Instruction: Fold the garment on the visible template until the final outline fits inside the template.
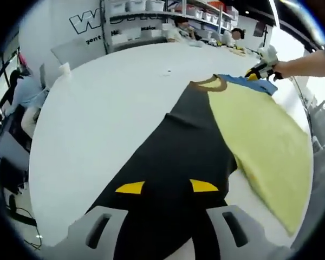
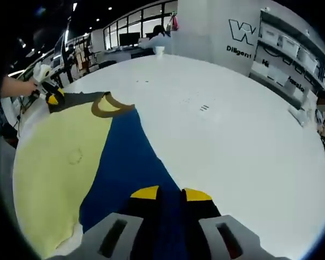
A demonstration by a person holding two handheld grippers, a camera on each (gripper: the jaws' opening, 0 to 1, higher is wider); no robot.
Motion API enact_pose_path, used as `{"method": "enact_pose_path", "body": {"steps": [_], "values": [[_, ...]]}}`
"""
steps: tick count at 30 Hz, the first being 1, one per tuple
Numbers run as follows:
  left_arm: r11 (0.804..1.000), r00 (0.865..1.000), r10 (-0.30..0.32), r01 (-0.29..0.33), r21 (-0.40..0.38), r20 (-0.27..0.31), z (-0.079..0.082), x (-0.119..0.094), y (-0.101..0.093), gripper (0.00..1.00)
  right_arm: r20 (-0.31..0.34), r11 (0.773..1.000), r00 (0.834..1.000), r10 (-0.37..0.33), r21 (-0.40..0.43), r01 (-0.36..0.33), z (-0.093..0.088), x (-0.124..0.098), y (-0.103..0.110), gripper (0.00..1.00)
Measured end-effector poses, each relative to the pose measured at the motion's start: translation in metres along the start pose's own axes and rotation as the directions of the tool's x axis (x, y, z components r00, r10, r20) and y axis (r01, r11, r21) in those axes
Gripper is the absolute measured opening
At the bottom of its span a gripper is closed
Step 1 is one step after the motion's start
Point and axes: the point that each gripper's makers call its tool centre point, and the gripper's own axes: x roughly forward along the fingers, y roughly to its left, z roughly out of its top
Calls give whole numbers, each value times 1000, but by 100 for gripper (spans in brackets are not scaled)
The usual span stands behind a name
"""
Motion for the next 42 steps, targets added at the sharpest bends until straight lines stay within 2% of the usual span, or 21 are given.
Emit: {"method": "enact_pose_path", "body": {"steps": [2,3,6,7,8,9,11,14,19,20,22,25,27,29,31,32,36,41,42], "values": [[1000,999,29,-29,5,-37,-10,-1,5,33,-4,1000,1000,-3,-13,3,-1,-2,-3,0],[1000,1000,15,-16,-11,-3,-5,-1,3,32,-4,1000,1000,-3,-10,3,-1,-3,-1,0],[1000,1000,22,-22,-17,2,-4,-1,4,29,-8,999,1000,-15,-34,14,-3,-4,-3,0],[1000,1000,25,-25,-18,2,-4,-1,4,25,-12,999,1000,-27,-42,27,-4,-5,-4,0],[999,999,36,-36,-16,-7,-5,-3,6,16,-24,998,999,-48,-52,46,-7,-7,-6,0],[999,998,49,-49,-7,-35,-9,-5,8,9,-29,998,998,-63,-26,62,-10,-10,-8,0],[998,999,47,-48,-48,-24,-9,-5,5,8,-30,997,996,-79,-6,78,-12,-13,-8,0],[999,999,45,-46,-26,-26,-8,-8,-2,8,-47,994,993,-109,-13,108,-14,-15,-7,0],[998,999,40,-41,-49,-31,-7,-10,-4,7,-69,988,986,-153,-3,153,-16,-15,-10,0],[998,999,43,-44,-55,-34,-7,-11,-4,7,-79,986,984,-161,19,163,-16,-16,-9,0],[995,998,51,-54,-81,-48,-6,-11,-5,8,-106,982,977,-187,10,189,-17,-16,-9,0],[997,998,43,-46,-60,-50,-3,-11,-10,7,-107,986,982,-158,34,162,-16,-15,-4,0],[999,999,44,-44,-2,-1,12,-11,-9,9,-106,988,983,-151,4,152,-16,-15,-3,0],[999,999,29,-29,-18,35,27,-10,-10,16,-103,988,983,-151,-8,151,-16,-16,-3,0],[1000,999,9,-10,8,53,41,-5,-12,21,-94,989,984,-150,-27,148,-13,-16,-1,0],[999,998,1,-4,42,58,49,-1,-12,23,-90,989,985,-145,-27,143,-11,-16,0,0],[995,997,-56,50,92,62,74,16,-21,29,-54,992,991,-123,-37,121,1,-14,2,5],[989,990,-127,121,89,63,103,42,-32,30,-26,996,997,-78,-42,77,17,-7,3,8],[988,990,-132,126,88,58,106,46,-33,31,-10,998,999,-44,-43,43,23,-4,7,8]]}}
